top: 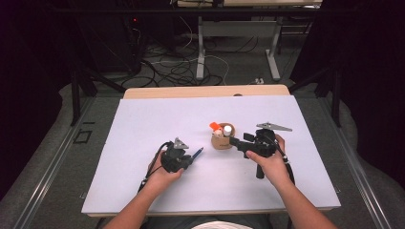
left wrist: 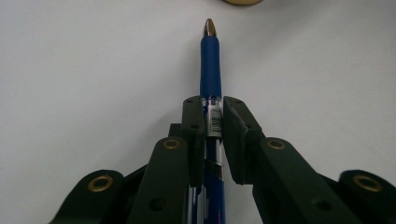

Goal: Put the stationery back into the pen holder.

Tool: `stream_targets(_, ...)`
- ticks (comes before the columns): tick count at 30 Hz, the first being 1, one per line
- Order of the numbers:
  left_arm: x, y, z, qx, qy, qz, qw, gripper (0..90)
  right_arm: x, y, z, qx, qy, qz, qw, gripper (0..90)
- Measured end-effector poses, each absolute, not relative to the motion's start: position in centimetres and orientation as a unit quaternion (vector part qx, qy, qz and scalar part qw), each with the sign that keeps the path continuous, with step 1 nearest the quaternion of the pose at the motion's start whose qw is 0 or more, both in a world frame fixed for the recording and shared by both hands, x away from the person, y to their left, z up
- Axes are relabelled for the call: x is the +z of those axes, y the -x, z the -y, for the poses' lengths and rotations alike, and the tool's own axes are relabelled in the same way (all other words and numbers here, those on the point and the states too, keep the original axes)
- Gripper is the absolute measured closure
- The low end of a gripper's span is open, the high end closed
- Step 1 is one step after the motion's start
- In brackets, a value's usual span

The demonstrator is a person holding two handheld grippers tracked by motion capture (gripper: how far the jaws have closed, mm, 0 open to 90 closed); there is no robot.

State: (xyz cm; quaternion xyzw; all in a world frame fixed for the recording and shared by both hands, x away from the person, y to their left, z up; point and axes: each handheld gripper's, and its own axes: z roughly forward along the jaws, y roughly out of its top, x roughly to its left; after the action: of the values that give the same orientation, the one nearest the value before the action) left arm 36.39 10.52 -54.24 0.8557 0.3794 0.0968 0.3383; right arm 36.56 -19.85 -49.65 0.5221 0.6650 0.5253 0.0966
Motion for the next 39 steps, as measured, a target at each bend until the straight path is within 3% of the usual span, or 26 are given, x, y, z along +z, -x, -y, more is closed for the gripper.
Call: stream_targets(39,-50.6,-33.7,-10.1,0.093,-0.797,-0.373,0.466,79.7,-49.4,-35.1,17.3,0.544,-0.527,-0.652,-0.016,29.4)
